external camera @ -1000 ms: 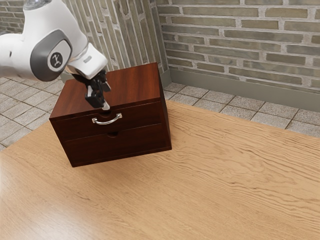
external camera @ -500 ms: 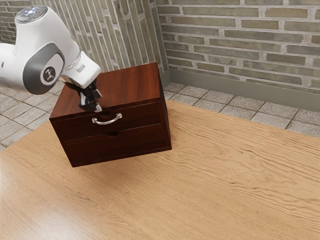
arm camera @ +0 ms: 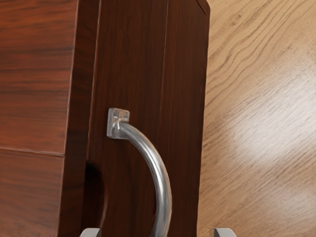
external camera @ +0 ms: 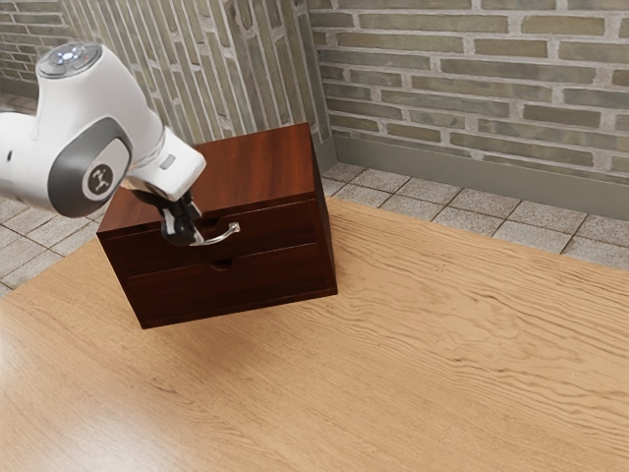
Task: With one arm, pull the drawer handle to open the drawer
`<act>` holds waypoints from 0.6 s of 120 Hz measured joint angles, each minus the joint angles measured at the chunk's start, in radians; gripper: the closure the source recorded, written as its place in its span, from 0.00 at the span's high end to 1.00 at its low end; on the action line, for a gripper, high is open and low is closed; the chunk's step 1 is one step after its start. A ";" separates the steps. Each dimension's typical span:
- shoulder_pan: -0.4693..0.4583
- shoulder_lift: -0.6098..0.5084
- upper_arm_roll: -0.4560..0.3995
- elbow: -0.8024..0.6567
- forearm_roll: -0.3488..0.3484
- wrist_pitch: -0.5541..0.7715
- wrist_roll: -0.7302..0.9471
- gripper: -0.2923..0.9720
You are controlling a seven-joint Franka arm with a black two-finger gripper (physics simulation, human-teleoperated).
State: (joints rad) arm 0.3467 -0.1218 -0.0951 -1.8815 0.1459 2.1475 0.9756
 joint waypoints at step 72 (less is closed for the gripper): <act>-0.006 0.024 -0.002 -0.032 0.011 0.056 -0.031 0.36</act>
State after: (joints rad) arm 0.3411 -0.0973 -0.0976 -1.9132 0.1570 2.2037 0.9441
